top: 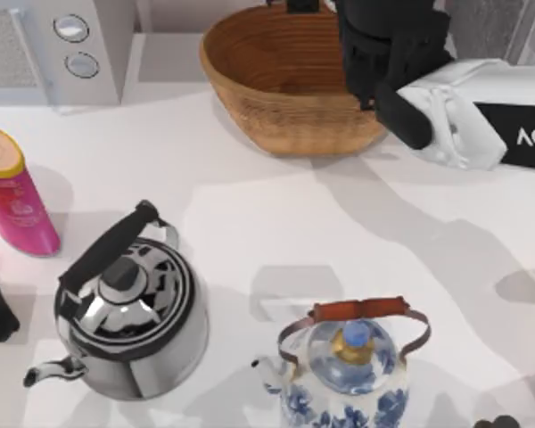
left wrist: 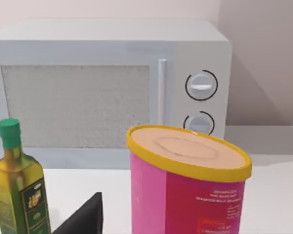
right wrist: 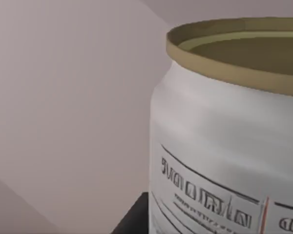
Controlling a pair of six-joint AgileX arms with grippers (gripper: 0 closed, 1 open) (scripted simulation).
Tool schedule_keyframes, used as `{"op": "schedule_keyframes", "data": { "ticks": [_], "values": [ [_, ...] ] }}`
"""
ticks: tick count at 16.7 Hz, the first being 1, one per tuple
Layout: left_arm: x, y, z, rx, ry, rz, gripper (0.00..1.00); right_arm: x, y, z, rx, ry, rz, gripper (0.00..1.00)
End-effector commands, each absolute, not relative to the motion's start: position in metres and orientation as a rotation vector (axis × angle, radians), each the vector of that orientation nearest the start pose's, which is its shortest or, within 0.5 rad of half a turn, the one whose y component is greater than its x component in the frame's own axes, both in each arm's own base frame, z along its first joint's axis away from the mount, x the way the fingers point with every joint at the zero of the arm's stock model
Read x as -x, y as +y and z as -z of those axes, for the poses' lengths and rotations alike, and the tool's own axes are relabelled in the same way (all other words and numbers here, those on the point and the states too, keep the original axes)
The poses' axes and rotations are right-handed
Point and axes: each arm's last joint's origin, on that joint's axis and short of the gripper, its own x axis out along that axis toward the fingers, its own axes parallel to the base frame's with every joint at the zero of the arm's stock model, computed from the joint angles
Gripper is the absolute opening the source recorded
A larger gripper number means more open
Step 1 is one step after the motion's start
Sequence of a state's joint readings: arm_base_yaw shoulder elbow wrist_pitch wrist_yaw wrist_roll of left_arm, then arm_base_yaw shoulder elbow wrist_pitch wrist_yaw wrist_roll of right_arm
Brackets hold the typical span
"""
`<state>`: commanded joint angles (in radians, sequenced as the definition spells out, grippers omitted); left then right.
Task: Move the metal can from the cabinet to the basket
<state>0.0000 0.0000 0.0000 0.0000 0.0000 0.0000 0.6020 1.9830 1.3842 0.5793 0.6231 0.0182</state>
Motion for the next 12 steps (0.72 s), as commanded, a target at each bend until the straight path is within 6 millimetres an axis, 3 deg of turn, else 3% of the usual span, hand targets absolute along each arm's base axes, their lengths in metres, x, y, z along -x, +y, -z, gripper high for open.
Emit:
{"op": "schedule_keyframes", "data": {
  "ticks": [4,12],
  "values": [
    [-0.106,-0.001,-0.16,0.0,0.0,0.0,1.0,-0.397,0.276,-0.233,0.0,0.003,-0.002,0.0],
    [-0.106,-0.001,-0.16,0.0,0.0,0.0,1.0,-0.405,0.275,-0.227,0.004,0.01,-0.002,0.0]
  ]
}}
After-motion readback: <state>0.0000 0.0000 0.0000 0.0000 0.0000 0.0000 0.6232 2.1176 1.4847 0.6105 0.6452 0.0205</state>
